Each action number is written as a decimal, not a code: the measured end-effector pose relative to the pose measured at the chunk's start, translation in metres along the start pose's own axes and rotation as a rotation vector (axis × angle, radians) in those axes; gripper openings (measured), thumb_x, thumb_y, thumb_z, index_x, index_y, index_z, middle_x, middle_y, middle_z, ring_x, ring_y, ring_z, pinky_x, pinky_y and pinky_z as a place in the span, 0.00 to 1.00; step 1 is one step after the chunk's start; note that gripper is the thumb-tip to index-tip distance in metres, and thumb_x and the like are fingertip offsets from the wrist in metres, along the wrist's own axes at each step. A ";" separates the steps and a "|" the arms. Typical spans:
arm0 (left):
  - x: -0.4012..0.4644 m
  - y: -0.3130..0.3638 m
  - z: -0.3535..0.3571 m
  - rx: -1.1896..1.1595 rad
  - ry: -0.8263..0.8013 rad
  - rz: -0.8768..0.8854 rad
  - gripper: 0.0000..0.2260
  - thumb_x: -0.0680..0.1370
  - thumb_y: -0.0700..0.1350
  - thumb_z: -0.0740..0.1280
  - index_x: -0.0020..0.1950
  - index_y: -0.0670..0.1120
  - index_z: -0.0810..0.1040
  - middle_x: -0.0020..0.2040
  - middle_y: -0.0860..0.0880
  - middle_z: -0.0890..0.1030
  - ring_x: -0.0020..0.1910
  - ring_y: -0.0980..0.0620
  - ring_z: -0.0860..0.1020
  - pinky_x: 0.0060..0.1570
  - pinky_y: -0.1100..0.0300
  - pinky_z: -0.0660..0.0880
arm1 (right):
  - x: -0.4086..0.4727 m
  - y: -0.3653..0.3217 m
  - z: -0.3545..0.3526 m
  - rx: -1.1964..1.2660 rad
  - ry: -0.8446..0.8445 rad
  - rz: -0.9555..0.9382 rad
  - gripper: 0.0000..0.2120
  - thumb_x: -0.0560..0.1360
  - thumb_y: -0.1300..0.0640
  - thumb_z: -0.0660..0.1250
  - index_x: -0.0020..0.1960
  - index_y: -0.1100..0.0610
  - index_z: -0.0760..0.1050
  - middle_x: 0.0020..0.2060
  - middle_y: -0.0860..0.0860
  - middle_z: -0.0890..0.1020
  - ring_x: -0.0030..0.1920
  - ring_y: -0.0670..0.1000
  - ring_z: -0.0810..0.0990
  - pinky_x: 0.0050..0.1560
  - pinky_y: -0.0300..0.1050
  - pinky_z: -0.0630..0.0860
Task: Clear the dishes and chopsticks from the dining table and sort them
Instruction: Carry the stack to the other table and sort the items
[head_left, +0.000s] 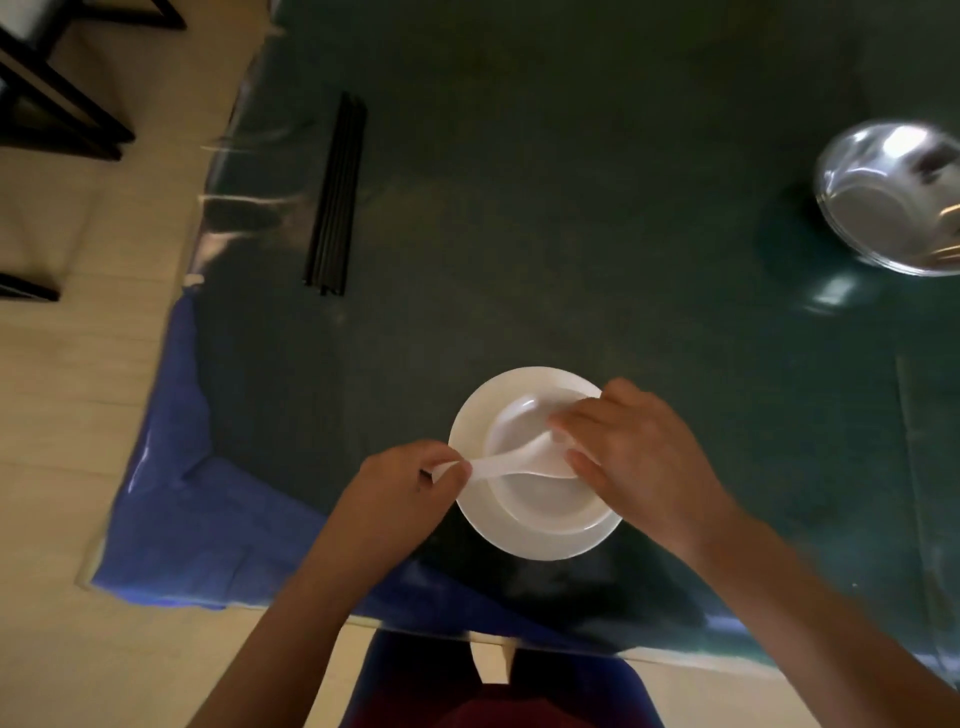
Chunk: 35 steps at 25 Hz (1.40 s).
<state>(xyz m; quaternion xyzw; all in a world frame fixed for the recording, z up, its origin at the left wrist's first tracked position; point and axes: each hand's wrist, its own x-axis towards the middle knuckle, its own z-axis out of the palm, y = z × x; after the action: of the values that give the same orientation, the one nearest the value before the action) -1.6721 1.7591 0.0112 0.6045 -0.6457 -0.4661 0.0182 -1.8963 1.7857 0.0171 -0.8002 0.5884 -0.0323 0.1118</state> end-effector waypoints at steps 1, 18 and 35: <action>0.000 0.001 0.001 -0.039 -0.014 0.003 0.07 0.77 0.48 0.62 0.43 0.55 0.79 0.38 0.56 0.81 0.33 0.61 0.79 0.35 0.72 0.73 | 0.000 -0.002 0.004 -0.082 0.000 -0.006 0.09 0.67 0.59 0.71 0.47 0.53 0.81 0.38 0.47 0.83 0.39 0.54 0.78 0.37 0.45 0.74; 0.081 0.021 -0.045 -0.856 0.312 -0.016 0.10 0.76 0.42 0.66 0.41 0.52 0.85 0.33 0.54 0.85 0.34 0.59 0.81 0.35 0.69 0.77 | 0.190 0.035 -0.042 0.938 0.096 0.492 0.06 0.73 0.63 0.67 0.49 0.57 0.79 0.41 0.53 0.83 0.37 0.49 0.83 0.38 0.36 0.81; 0.244 0.014 -0.084 -0.135 0.541 0.017 0.06 0.76 0.47 0.66 0.46 0.49 0.82 0.41 0.53 0.81 0.36 0.54 0.78 0.33 0.60 0.75 | 0.392 0.077 0.010 0.816 0.002 0.529 0.09 0.72 0.61 0.69 0.52 0.61 0.79 0.49 0.57 0.82 0.45 0.53 0.82 0.43 0.41 0.81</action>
<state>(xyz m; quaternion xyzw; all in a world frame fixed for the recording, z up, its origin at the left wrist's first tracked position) -1.6991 1.5139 -0.0646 0.6992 -0.5898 -0.3294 0.2342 -1.8469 1.3932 -0.0406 -0.5140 0.7110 -0.2315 0.4204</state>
